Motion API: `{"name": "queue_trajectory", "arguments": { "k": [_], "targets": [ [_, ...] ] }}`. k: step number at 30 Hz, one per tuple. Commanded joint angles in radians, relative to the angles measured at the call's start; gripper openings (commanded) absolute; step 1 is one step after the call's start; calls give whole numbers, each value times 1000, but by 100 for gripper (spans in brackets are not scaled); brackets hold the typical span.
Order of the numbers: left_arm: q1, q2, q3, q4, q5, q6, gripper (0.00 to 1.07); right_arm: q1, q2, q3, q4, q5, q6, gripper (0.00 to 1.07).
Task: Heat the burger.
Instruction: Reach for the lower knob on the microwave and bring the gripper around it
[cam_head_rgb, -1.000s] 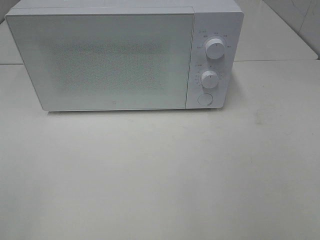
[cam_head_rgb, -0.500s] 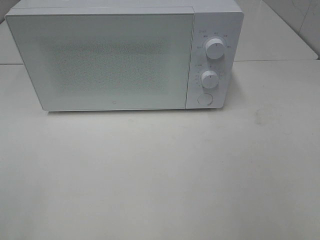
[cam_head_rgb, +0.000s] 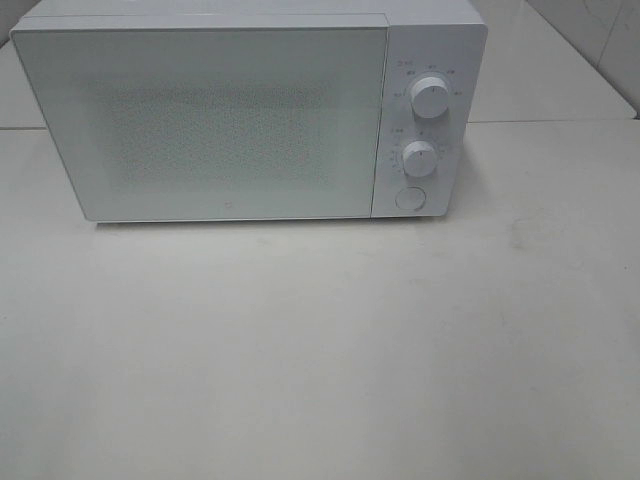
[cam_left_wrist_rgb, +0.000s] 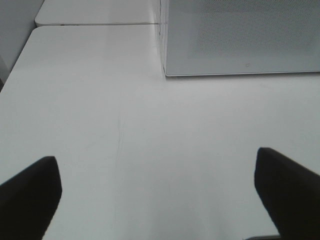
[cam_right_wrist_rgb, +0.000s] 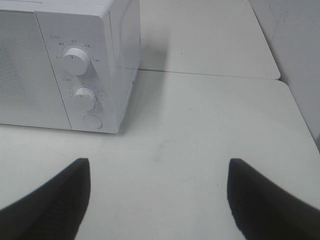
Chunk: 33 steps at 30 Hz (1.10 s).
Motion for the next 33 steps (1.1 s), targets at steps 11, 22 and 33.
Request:
{"name": "queue_trajectory", "arguments": {
  "k": [11,22,33],
  "targets": [
    [3,-16,1,3,4,-3,100,-6,173,68,1,-287,4,74],
    [3,-16,1,3,4,-3,100,-6,329,94,1,-485,12,74],
    [3,-16,1,3,4,-3,100,-6,542,95,-3,-758,30,74]
  ]
}}
